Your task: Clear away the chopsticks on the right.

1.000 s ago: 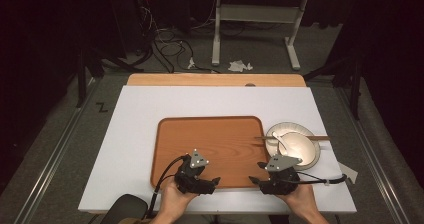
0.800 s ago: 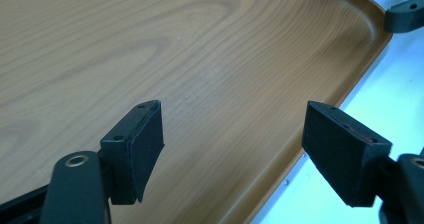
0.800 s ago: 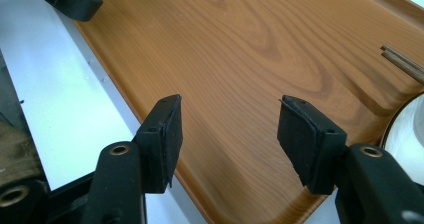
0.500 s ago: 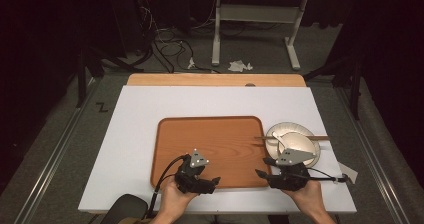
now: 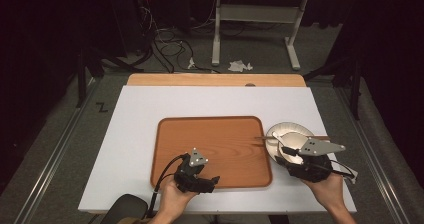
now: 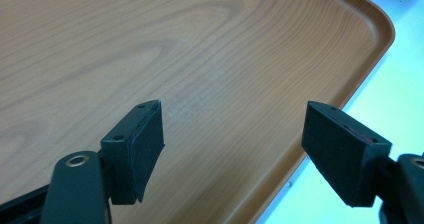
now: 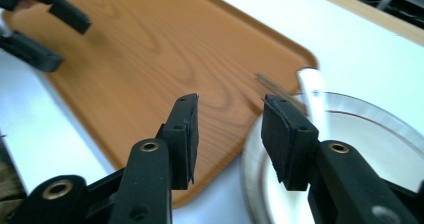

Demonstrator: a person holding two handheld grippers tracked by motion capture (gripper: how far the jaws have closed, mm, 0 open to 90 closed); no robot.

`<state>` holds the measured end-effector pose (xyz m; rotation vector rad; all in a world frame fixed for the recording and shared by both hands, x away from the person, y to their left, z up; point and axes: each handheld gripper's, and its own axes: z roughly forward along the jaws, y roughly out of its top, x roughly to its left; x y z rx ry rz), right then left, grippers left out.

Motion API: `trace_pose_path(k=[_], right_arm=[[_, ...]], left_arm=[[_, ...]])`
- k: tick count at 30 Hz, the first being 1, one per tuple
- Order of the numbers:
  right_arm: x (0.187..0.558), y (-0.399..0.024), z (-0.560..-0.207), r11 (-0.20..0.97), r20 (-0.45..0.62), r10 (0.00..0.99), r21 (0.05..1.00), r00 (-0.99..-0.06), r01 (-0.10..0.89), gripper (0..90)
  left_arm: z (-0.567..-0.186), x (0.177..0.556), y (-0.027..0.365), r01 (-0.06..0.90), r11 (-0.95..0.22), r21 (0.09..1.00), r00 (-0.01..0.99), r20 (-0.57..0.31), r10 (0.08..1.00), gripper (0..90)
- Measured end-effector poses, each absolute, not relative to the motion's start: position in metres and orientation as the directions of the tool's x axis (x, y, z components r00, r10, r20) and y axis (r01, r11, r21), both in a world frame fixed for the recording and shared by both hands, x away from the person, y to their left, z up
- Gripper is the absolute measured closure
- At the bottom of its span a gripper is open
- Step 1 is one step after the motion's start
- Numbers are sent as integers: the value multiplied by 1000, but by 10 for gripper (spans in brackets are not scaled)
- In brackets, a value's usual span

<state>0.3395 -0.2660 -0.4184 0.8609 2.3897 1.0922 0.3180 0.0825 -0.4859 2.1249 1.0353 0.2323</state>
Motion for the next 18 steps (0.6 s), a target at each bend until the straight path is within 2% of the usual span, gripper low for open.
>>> trace_pose_path(k=[13,18], right_arm=[[378,-311,-391,526,-157,731,750,-665,401,702],[400,-332,-393,480,-115,774,748,-623,458,725]], left_arm=[[-487,320,83,610,-391,689,655,-160,739,248],[-487,320,83,611,-390,689,653,-161,740,248]])
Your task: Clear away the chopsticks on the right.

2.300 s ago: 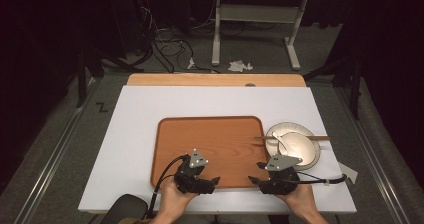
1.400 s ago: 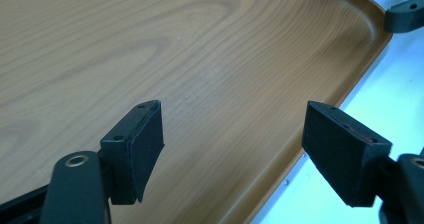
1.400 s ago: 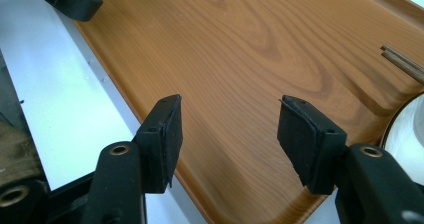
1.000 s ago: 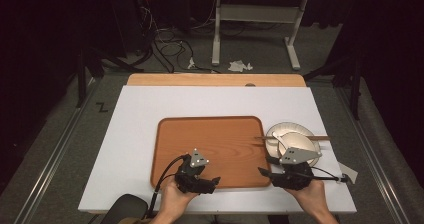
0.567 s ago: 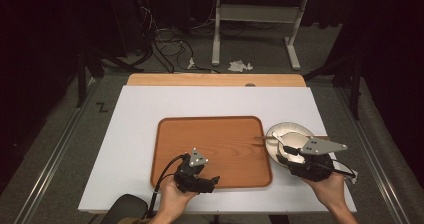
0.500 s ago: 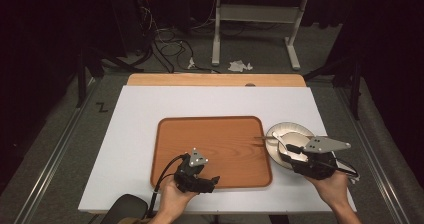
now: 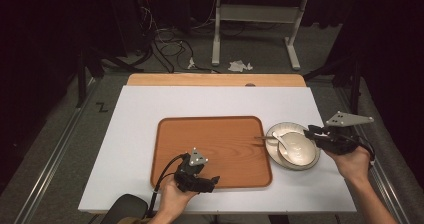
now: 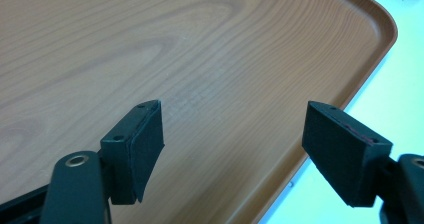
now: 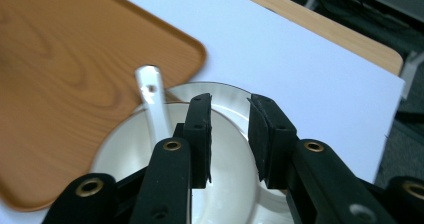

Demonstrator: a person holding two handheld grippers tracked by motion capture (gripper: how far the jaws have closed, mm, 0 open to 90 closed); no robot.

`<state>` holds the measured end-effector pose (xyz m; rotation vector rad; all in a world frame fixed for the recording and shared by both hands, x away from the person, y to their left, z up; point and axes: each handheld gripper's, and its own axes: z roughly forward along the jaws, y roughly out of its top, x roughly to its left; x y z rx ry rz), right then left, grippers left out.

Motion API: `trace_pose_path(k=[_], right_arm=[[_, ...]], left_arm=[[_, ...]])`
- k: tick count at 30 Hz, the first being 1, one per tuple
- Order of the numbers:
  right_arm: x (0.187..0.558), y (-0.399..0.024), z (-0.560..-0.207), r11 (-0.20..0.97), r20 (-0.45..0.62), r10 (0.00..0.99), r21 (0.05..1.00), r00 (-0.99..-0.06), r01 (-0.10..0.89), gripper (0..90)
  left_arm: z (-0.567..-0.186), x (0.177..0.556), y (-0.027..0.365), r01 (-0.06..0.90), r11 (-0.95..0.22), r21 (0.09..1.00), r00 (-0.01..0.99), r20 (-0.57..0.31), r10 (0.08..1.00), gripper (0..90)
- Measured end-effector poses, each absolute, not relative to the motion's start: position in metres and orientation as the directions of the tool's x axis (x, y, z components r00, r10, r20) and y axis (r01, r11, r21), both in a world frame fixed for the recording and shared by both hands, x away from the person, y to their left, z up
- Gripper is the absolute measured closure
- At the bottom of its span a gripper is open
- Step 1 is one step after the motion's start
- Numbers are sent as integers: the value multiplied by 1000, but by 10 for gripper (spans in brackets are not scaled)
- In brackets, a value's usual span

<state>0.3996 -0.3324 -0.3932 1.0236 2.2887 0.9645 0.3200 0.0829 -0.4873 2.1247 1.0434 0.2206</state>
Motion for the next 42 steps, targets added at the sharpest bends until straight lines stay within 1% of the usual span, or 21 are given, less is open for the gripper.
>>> trace_pose_path(k=[4,9,13,16,21,25,35,42], right_arm=[[412,-343,-398,484,-114,788,722,-605,494,728],[432,-360,-413,483,-104,813,669,-573,565,728],[439,-365,-422,497,-106,814,638,-571,589,728],[446,-367,-432,525,-120,808,591,-576,613,721],[453,-371,-440,534,-132,812,561,-569,633,713],[455,-372,-444,534,-123,810,555,-573,637,703],[462,-366,-447,554,-123,798,533,-590,639,688],[466,-361,-447,556,-104,795,520,-598,648,680]], left_arm=[[-488,321,83,615,-386,687,650,-165,742,249],[-488,321,83,617,-389,685,650,-163,743,249],[-489,322,83,619,-386,684,647,-166,744,249],[-490,322,82,621,-387,682,647,-167,744,249],[-490,322,83,621,-391,679,648,-164,743,249],[-490,322,82,622,-394,676,649,-164,743,249],[-491,322,82,623,-391,677,648,-166,744,249],[-491,322,82,623,-391,677,648,-166,744,249]])
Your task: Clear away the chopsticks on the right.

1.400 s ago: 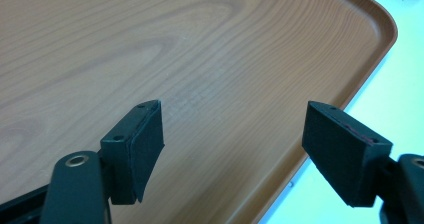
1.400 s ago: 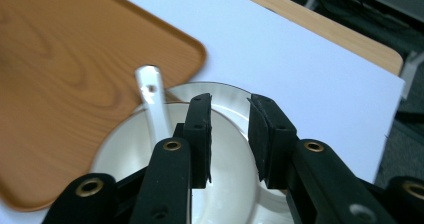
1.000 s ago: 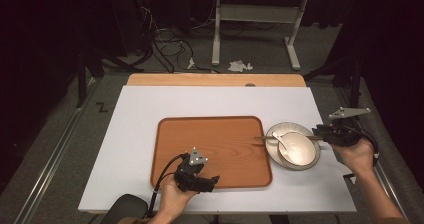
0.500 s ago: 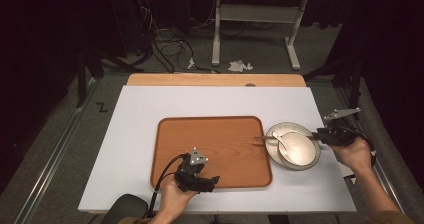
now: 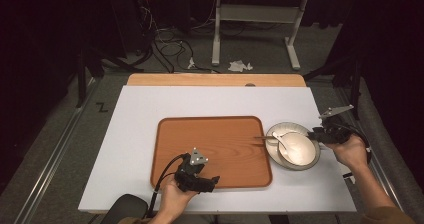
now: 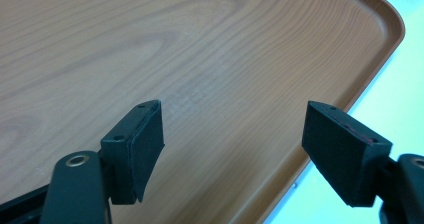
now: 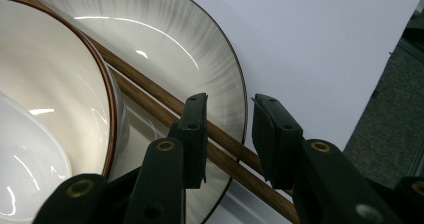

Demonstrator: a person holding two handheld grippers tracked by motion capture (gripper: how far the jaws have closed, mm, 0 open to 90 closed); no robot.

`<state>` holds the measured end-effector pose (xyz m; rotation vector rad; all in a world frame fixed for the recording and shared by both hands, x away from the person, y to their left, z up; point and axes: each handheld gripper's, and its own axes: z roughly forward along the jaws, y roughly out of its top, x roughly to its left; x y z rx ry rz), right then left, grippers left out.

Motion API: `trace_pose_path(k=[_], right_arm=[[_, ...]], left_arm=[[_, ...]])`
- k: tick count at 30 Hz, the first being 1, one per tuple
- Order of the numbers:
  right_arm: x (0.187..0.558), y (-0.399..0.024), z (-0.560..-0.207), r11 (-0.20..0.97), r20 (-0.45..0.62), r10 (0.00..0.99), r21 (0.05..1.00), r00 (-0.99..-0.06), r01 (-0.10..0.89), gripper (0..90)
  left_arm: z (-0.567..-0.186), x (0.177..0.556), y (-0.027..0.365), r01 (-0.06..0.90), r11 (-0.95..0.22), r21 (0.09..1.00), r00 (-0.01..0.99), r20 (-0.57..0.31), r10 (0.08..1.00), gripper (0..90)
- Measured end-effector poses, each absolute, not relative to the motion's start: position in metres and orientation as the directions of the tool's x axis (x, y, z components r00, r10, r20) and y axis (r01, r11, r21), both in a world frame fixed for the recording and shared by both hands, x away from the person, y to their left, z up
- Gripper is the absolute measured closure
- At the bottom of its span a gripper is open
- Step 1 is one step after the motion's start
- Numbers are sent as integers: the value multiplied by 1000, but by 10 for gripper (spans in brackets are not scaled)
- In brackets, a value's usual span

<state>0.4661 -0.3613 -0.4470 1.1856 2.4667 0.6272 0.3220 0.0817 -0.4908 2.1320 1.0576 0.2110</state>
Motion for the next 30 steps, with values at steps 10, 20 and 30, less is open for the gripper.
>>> trace_pose_path(k=[10,20,30], right_arm=[[472,-361,-447,562,-81,788,502,-611,658,676],[474,-363,-447,565,-80,787,491,-612,663,670],[479,-368,-448,531,-11,797,489,-604,692,681]], left_arm=[[-490,322,82,621,-393,678,649,-164,743,249],[-491,322,82,622,-389,680,647,-166,744,249],[-491,322,82,620,-396,678,650,-159,743,249]])
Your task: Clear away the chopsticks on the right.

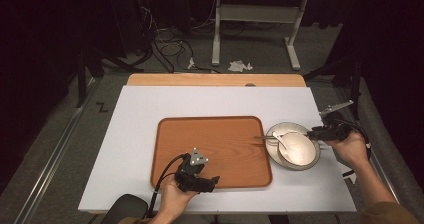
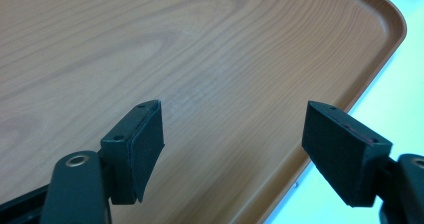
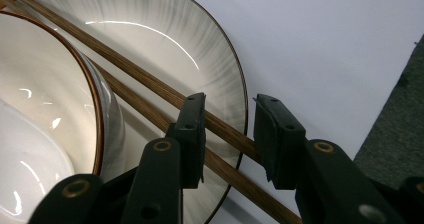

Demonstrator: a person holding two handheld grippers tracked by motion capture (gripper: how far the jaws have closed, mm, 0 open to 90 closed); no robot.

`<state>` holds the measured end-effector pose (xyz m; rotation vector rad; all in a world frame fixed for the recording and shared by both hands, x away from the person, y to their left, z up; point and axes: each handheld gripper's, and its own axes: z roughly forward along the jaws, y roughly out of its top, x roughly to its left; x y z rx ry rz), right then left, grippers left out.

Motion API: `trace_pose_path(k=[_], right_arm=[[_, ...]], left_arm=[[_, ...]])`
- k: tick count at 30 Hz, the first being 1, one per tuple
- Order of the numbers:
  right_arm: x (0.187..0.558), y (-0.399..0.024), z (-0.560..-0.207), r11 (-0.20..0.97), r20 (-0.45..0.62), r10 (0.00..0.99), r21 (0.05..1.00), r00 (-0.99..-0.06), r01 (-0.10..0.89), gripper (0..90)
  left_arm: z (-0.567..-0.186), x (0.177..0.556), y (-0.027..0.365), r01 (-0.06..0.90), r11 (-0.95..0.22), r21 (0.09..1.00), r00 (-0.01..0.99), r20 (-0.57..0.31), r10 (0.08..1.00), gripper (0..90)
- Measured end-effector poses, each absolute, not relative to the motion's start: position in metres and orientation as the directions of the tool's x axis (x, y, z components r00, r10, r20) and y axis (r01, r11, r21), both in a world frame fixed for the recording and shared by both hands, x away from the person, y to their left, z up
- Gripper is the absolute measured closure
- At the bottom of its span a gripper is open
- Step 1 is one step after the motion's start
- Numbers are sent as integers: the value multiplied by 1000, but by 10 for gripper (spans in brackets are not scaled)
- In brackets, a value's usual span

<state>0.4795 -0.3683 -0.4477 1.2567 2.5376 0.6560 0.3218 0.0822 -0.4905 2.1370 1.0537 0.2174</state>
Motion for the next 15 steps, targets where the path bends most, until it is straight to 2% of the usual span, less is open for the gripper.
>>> trace_pose_path(k=[5,7,15], right_arm=[[481,-368,-447,526,-5,800,485,-599,698,700],[481,-367,-446,530,-20,805,472,-592,705,744],[479,-366,-448,547,-34,796,471,-605,692,727]], left_arm=[[-490,322,83,620,-389,682,647,-163,745,249],[-490,322,83,620,-389,681,647,-163,745,249],[-491,322,82,622,-388,680,645,-165,746,249]])
